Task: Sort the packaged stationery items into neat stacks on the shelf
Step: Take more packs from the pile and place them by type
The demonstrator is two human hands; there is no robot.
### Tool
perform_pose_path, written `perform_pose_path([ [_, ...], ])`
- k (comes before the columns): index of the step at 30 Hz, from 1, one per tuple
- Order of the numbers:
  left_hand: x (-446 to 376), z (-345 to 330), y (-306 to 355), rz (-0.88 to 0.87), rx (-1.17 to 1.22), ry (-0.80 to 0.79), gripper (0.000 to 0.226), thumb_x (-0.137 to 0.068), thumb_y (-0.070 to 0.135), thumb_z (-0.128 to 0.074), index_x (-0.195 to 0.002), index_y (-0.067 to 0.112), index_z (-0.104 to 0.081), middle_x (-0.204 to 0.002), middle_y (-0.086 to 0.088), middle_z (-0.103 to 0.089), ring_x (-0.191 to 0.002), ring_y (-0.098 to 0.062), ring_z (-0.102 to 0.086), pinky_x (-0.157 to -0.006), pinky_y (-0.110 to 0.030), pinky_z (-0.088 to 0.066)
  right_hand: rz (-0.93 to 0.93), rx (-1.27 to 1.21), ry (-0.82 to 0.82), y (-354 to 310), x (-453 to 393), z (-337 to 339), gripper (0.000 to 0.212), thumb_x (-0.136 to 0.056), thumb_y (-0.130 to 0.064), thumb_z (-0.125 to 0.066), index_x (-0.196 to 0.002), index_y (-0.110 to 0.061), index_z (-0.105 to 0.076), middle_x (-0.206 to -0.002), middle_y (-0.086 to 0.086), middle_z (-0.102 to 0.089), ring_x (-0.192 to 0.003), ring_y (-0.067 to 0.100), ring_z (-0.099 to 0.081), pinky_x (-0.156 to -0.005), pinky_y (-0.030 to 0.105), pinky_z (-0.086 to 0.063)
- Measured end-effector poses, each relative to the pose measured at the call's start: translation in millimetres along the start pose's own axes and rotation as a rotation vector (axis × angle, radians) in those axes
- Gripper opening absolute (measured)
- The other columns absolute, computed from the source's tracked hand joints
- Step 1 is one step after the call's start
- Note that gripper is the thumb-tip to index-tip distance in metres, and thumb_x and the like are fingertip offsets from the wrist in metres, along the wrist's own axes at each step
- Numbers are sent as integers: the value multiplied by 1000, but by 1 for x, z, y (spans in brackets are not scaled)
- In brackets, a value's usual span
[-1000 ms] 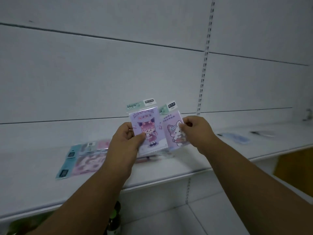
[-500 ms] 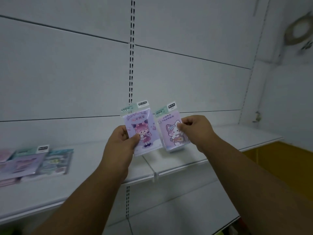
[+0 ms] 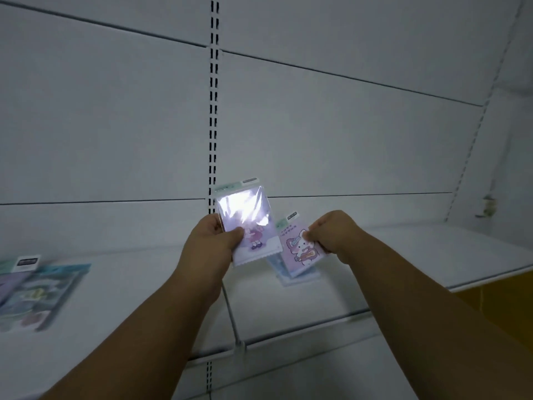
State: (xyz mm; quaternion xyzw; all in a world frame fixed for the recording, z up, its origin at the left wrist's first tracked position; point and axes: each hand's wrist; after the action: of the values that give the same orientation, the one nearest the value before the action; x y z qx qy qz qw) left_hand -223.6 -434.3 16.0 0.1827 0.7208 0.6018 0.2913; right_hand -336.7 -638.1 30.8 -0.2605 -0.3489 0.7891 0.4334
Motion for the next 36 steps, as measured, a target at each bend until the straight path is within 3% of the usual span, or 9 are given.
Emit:
perform_pose_path([
  [6,-14,-15,-11,30,-95,6,30,-69,25,-68,-94,8,-64,-97,-23,-69,-91,-46,-67,-84,-59,-52,-52,194,-94,14,-16,-16,36,-76,-22,-78,-58,-8,-51,-64,12,-59,-57,20,-56,-55,26,-46],
  [10,-20,-30,-12,35,-116,9,10,-89,5,-63,-84,13,-63,-74,-5,-69,-55,-10,-67,-52,-22,-51,-28,265,-134,20,-18,-20,37,-74,-21,-79,-54,-9,-51,-52,7,-51,-45,17,-49,-44,22,-39],
  [13,-24,-43,-15,52,-123,14,9,-90,3,-61,-87,11,-62,-77,-5,-67,-52,-6,-62,-48,-21,-47,95,256,-121,20,-17,-13,31,-79,-22,-74,-60,-6,-55,-60,8,-55,-58,21,-54,-56,25,-42],
  [15,-28,-51,-15,66,-116,12,9,-91,2,-60,-88,10,-62,-75,-3,-66,-52,-4,-63,-46,-20,-48,157,0,-146,14,-13,-3,33,-92,-30,-58,-76,-3,-64,-71,10,-63,-58,18,-54,-55,25,-41],
  [18,-35,-63,-11,95,-123,10,9,-91,4,-60,-97,8,-64,-94,-10,-73,-79,-24,-72,-61,-33,-56,171,-358,-365,7,0,12,41,-98,-36,-50,-90,0,-68,-72,12,-68,-55,18,-57,-48,28,-42],
  [22,-50,-76,-9,188,-40,5,11,-93,10,-57,-98,5,-65,-97,-17,-73,-86,-34,-71,-75,-43,-59,243,-333,-371,9,3,29,21,-94,-15,-60,-79,-2,-67,-62,13,-64,-48,16,-54,-48,28,-44],
  [25,-66,-79,-10,279,2,42,19,-98,17,-50,-99,4,-63,-88,-14,-72,-71,-25,-67,-57,-31,-51,180,-271,-391,15,-2,37,20,-93,-14,-61,-84,2,-69,-62,13,-64,-47,16,-55,-48,27,-45],
  [29,-88,-80,-20,324,-170,101,17,-98,14,-51,-94,0,-61,-82,-13,-70,-58,-18,-61,-49,-24,-36,88,-161,-412,21,-7,34,22,-92,-16,-63,-89,5,-70,-64,14,-67,-47,15,-58,-48,26,-45],
  [36,-117,-71,-50,192,-766,142,21,-81,19,-71,-89,-1,-70,-91,-16,-74,-65,-23,-61,-60,-29,-48,102,145,-405,23,-18,7,29,-89,-20,-66,-88,10,-68,-77,21,-74,-59,27,-64,-48,28,-47],
])
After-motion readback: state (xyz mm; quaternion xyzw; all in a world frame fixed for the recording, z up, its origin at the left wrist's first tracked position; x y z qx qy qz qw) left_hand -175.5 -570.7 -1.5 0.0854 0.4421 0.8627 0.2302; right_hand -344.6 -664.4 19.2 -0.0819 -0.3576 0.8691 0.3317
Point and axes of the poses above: each hand's wrist, its own x-axis away from the middle knuckle, its own z-axis out of the back of the hand, y = z × x
